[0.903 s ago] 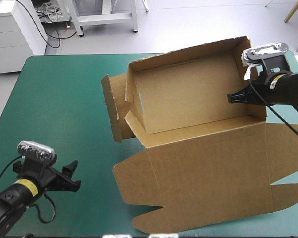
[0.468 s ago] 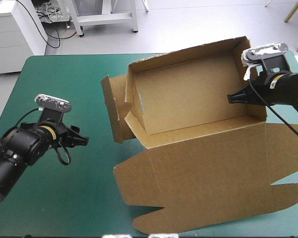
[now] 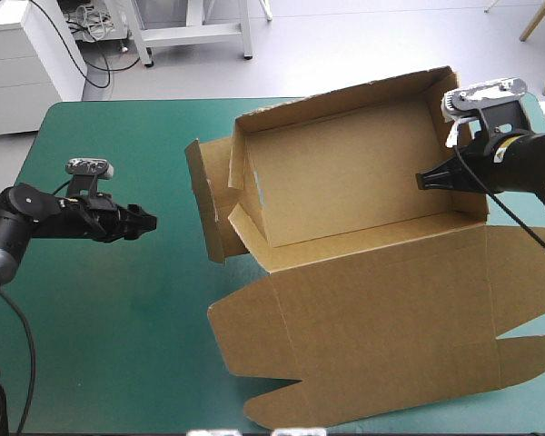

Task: Fold the box

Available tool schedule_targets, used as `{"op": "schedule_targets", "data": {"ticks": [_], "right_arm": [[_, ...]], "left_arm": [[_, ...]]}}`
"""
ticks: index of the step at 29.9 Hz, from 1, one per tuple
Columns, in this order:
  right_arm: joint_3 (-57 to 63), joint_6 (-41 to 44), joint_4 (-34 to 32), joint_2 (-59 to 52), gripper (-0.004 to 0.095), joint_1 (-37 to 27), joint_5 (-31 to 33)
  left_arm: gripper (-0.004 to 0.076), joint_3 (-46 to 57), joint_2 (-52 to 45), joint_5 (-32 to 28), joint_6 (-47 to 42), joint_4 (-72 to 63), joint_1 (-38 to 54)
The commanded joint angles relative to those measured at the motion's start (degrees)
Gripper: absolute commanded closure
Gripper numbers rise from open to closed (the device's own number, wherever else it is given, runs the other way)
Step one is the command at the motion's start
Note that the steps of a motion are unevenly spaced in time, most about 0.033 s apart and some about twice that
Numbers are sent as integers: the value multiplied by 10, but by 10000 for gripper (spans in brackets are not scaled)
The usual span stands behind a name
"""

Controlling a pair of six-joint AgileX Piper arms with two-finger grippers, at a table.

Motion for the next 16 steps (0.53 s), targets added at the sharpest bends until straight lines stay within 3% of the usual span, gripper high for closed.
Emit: {"op": "schedule_targets", "data": {"ticks": [1, 4, 8, 12, 16], "right_arm": [[-14, 1, 0, -13, 930, -1, -34], [-14, 4, 0, -6, 930, -1, -34], [-14, 5, -1, 14, 930, -1, -36], [-14, 5, 3, 41, 930, -1, -47], [-14, 5, 7, 69, 930, -1, -63]], "left_arm": [[281, -20, 26, -13, 120, -185, 3], [281, -20, 65, 12, 184, -288, 3], [281, -20, 112, 91, 246, -379, 3], [281, -20, 133, 162, 262, -403, 2], [281, -20, 134, 176, 266, -404, -15]]}}
